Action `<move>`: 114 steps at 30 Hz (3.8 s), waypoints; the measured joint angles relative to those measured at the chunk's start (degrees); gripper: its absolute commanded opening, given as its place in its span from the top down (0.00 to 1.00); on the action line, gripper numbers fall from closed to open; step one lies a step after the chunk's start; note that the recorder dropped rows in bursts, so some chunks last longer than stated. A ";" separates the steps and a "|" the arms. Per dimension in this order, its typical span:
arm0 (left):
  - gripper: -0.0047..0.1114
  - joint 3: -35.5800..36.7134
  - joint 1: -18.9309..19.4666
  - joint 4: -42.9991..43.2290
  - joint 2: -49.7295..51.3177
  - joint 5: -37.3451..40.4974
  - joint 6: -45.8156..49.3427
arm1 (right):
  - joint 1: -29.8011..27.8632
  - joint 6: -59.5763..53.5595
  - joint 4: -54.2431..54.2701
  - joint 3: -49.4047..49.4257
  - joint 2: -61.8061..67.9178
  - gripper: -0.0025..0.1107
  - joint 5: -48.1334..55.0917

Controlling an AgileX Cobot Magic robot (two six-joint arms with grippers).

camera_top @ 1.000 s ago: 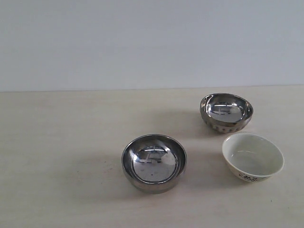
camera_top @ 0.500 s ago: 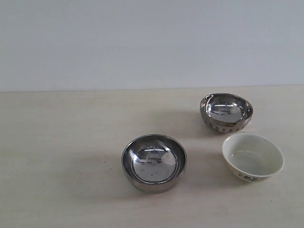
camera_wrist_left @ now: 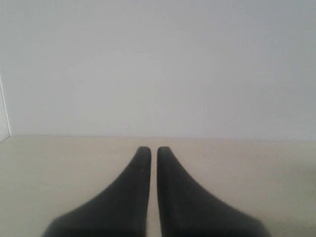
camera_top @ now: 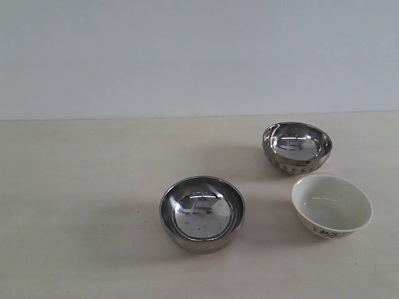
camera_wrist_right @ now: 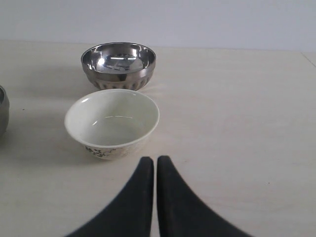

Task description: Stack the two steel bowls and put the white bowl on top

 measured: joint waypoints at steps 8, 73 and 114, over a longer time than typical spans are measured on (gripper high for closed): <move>0.92 0.00 0.00 0.32 0.00 0.25 0.44 | 0.00 0.00 0.00 0.00 0.00 0.98 0.00; 0.92 0.00 0.51 0.07 0.00 14.95 3.16 | 0.00 0.00 0.00 0.00 0.00 0.98 0.00; 0.92 0.00 0.51 0.07 0.00 14.95 3.16 | 0.00 12.44 -0.15 -3.70 -0.10 0.98 -58.31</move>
